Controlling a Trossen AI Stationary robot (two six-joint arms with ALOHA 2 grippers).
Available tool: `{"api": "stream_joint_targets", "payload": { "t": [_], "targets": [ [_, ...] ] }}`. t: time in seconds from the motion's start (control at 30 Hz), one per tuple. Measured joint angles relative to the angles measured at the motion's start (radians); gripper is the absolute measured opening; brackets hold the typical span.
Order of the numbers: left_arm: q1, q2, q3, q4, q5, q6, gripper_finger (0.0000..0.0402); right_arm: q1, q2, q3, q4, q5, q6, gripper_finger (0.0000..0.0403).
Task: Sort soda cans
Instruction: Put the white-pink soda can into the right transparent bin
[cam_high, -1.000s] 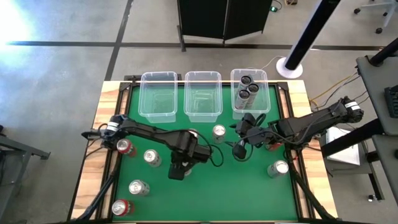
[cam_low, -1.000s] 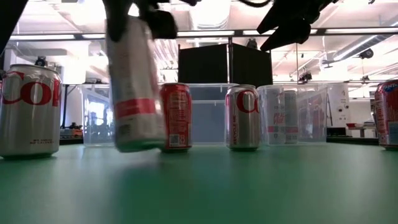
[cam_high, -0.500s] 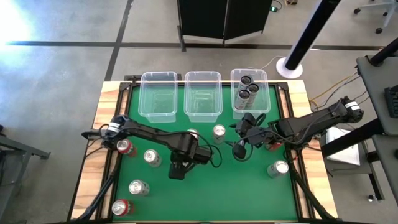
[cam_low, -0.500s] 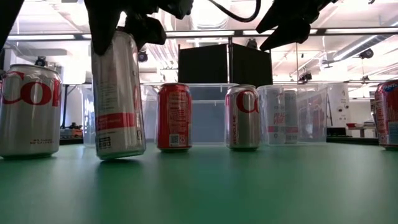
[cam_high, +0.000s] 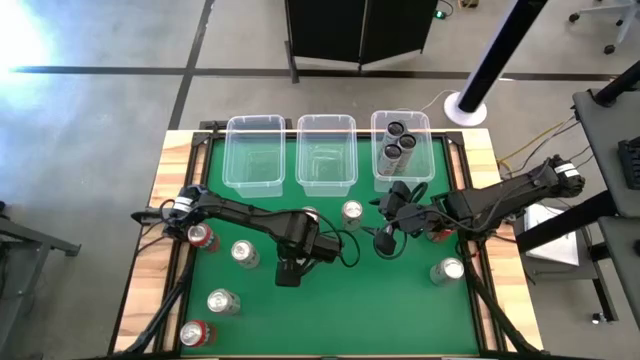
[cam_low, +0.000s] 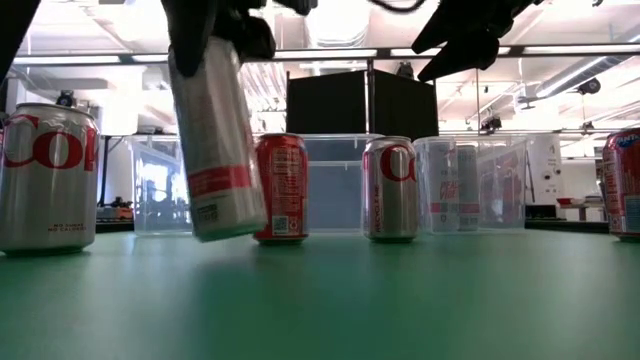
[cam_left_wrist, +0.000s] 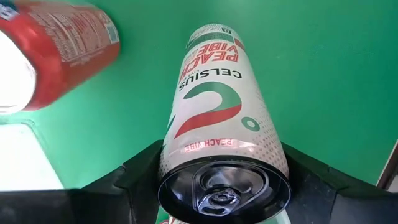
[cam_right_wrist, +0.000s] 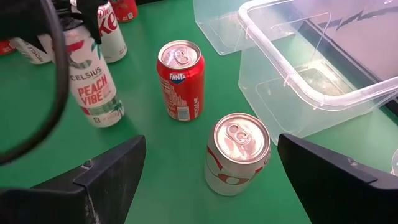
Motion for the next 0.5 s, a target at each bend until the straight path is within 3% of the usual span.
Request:
{"api": "stream_joint_targets", "payload": {
  "t": [0.5],
  "targets": [
    [-0.006,0.006,-0.017,0.005,0.000,0.010,0.0256,0.000,0.000,0.000,0.001,0.000,-0.008,0.0360]
  ]
}}
